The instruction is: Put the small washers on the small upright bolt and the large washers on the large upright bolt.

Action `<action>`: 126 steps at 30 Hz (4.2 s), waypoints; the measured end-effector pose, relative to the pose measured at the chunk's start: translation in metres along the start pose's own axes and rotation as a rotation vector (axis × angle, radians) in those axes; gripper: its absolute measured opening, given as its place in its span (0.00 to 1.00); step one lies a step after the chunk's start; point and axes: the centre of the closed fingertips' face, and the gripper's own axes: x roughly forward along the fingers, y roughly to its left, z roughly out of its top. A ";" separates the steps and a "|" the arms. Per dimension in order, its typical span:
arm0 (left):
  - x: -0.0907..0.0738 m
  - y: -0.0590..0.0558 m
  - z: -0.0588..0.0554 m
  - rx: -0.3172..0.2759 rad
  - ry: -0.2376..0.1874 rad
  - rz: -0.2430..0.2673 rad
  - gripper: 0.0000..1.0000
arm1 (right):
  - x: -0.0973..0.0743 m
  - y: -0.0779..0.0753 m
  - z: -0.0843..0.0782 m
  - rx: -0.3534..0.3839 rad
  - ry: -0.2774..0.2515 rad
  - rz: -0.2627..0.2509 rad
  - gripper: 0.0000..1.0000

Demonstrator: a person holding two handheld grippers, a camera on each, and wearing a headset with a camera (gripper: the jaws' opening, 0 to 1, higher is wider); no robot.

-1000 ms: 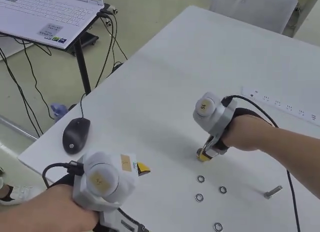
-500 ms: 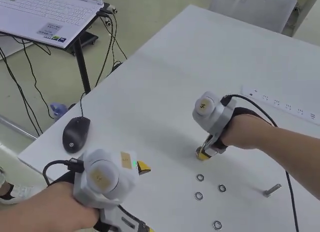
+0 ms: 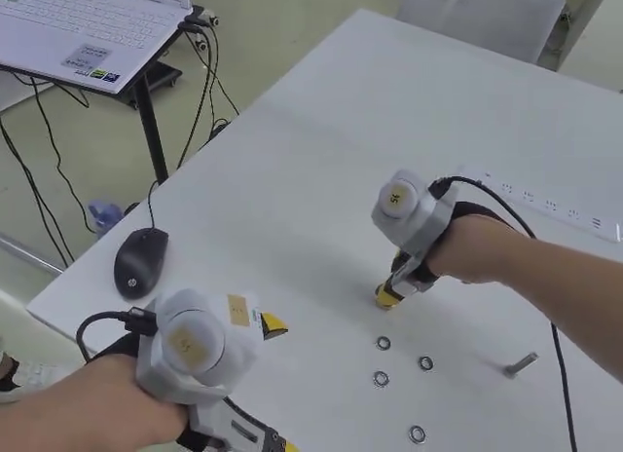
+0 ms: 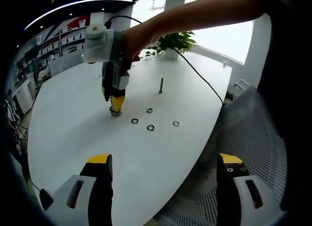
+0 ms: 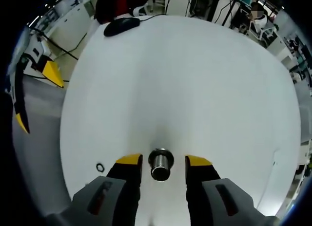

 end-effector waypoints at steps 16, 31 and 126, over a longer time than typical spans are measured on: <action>-0.001 0.000 0.007 0.017 -0.004 -0.002 0.87 | -0.038 0.010 0.000 -0.067 -0.076 -0.003 0.42; -0.006 -0.001 0.014 0.053 0.006 -0.001 0.85 | -0.058 0.032 -0.017 -0.075 -0.112 -0.014 0.42; -0.006 -0.008 0.016 0.054 0.016 0.017 0.77 | 0.008 0.065 -0.094 0.012 0.036 -0.004 0.14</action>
